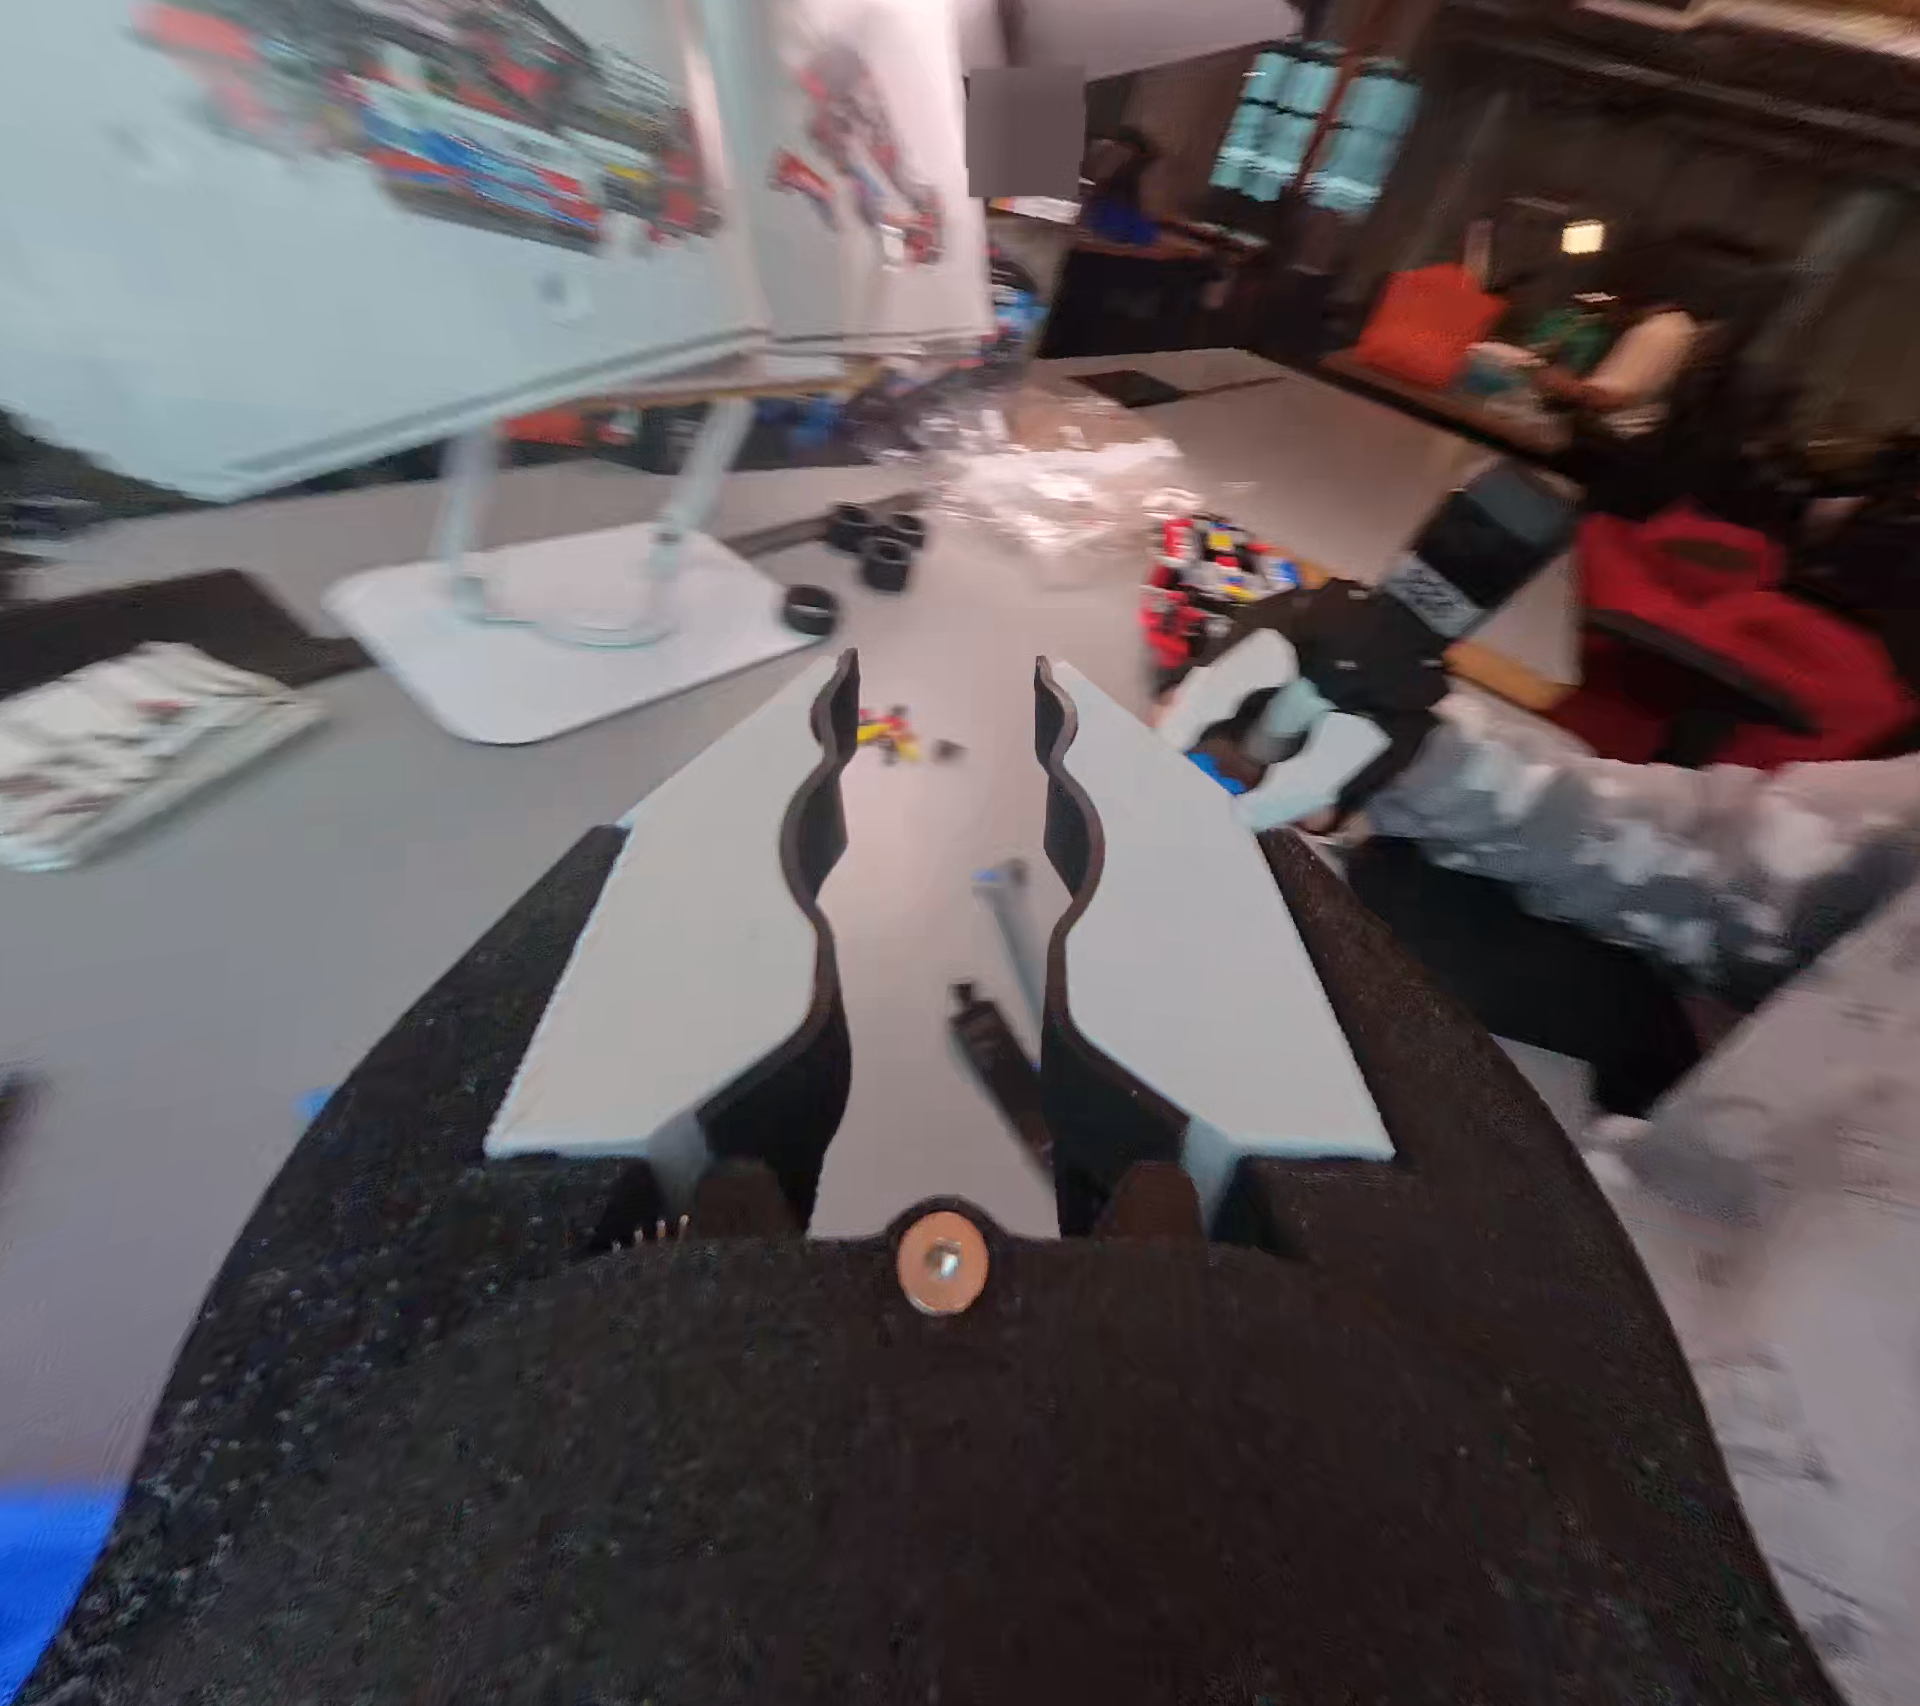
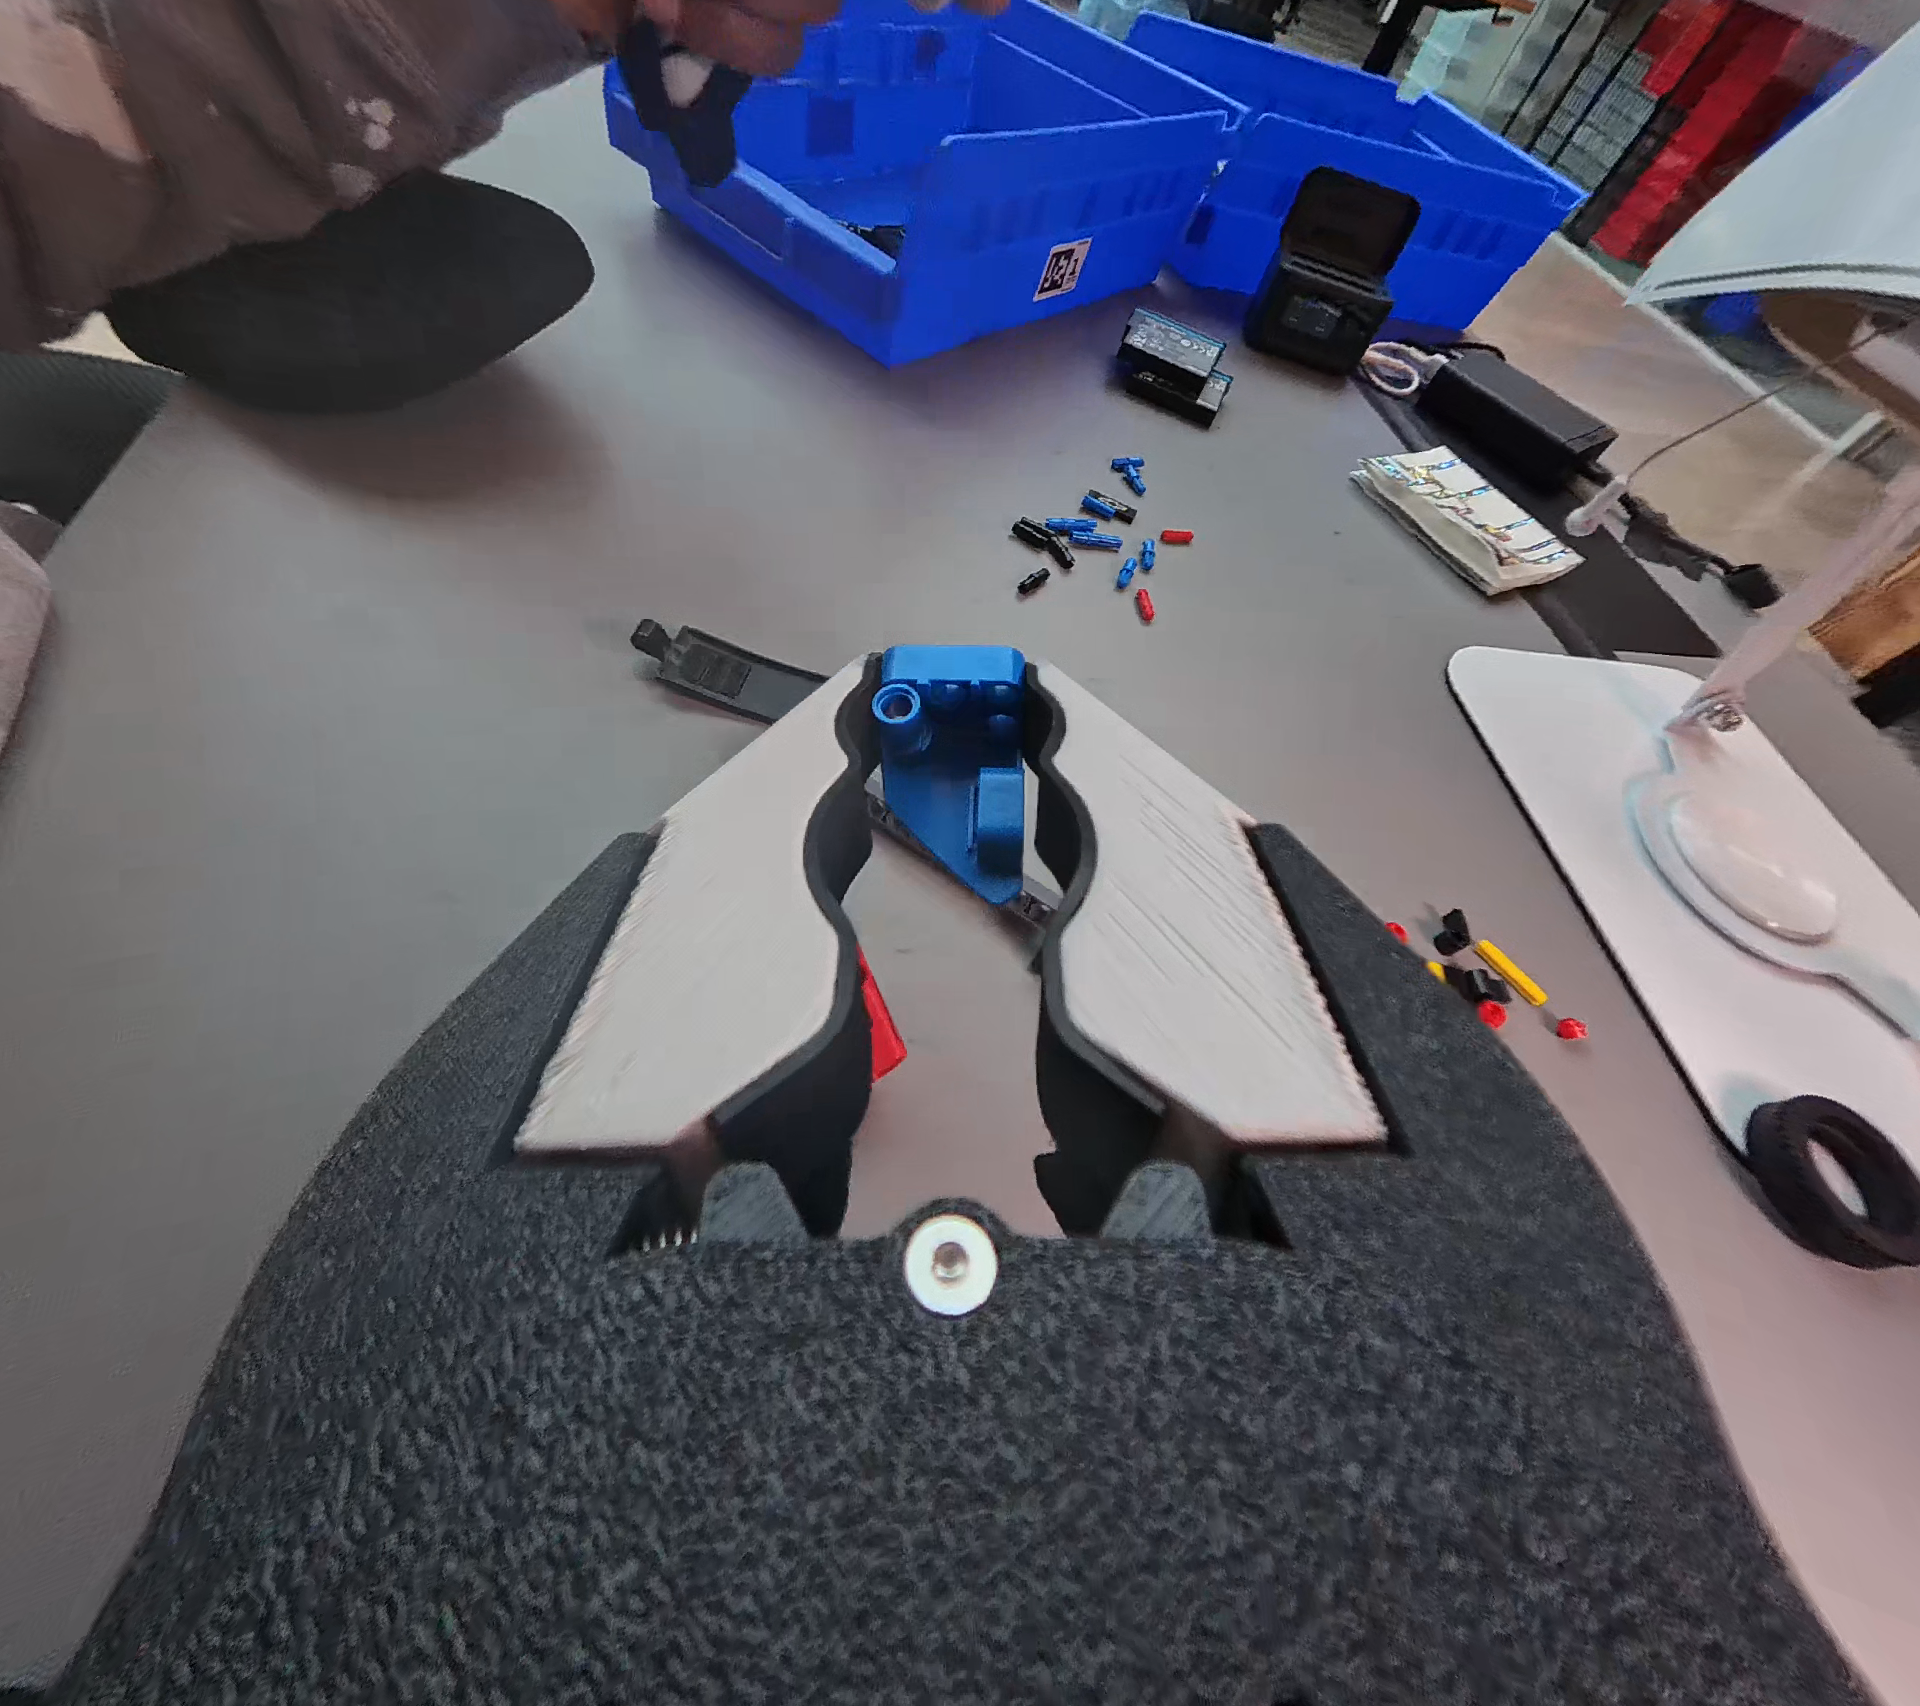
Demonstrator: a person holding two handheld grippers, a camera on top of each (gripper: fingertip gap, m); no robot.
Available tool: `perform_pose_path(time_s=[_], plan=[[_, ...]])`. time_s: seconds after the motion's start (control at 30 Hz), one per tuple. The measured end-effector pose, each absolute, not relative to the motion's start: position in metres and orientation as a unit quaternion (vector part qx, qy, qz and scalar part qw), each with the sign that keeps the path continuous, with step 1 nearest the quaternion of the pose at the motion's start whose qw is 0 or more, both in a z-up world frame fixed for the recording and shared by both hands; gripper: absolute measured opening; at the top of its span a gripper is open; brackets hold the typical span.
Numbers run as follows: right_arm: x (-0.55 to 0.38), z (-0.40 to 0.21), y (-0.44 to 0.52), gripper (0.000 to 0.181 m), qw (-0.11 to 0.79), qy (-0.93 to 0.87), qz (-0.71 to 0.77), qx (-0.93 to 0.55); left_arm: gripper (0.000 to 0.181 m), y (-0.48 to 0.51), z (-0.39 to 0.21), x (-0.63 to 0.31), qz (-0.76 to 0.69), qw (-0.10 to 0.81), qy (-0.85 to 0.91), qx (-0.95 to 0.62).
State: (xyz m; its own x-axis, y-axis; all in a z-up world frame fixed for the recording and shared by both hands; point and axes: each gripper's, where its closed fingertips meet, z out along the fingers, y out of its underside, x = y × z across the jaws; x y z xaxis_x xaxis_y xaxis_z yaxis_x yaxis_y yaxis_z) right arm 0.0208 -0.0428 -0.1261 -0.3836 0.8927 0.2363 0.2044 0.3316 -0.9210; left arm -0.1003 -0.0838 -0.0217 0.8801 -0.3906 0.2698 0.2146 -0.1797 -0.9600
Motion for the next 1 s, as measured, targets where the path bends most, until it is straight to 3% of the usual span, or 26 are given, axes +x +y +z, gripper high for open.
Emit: perform_pose_path(time_s=[0.2, 0.27, 0.33, 0.4, 0.57, 0.63, 0.77, 0.83, 0.9, 1.0], plan=[[0.016, -0.109, -0.055, 0.026, 0.509, -0.722, 0.35, -0.31, 0.047, -0.059, -0.092, 0.029, -0.502, 0.446, 0.071, -0.737], [0.014, -0.105, -0.059, 0.026, 0.545, -0.726, 0.314, -0.278, 0.042, -0.059, -0.096, 0.048, -0.559, 0.41, 0.062, -0.718], [0.013, -0.104, -0.062, 0.026, 0.567, -0.73, 0.285, -0.255, 0.019, -0.06, -0.098, 0.055, -0.563, 0.405, 0.079, -0.716], [0.013, -0.102, -0.063, 0.027, 0.579, -0.728, 0.274, -0.244, 0.012, -0.061, -0.1, 0.054, -0.528, 0.425, 0.112, -0.727], [0.022, -0.085, -0.055, 0.062, 0.549, -0.709, 0.338, -0.285, 0.011, -0.06, -0.085, 0.029, -0.332, 0.546, 0.212, -0.739], [0.03, -0.075, -0.043, 0.061, 0.546, -0.699, 0.347, -0.305, 0.011, -0.058, -0.078, 0.01, -0.211, 0.587, 0.243, -0.743], [0.055, -0.068, -0.011, 0.043, 0.502, -0.71, 0.332, -0.366, 0.012, -0.059, -0.054, -0.058, 0.123, 0.61, 0.288, -0.727], [0.075, -0.072, 0.009, 0.026, 0.476, -0.719, 0.3, -0.408, 0.013, -0.07, -0.033, -0.119, 0.274, 0.576, 0.241, -0.732], [0.099, -0.075, 0.029, 0.0, 0.471, -0.719, 0.263, -0.437, 0.014, -0.093, -0.04, -0.183, 0.306, 0.489, 0.153, -0.802], [0.143, -0.099, 0.042, 0.0, 0.411, -0.727, 0.237, -0.496, 0.013, -0.137, -0.074, -0.25, 0.215, 0.413, -0.001, -0.885]])
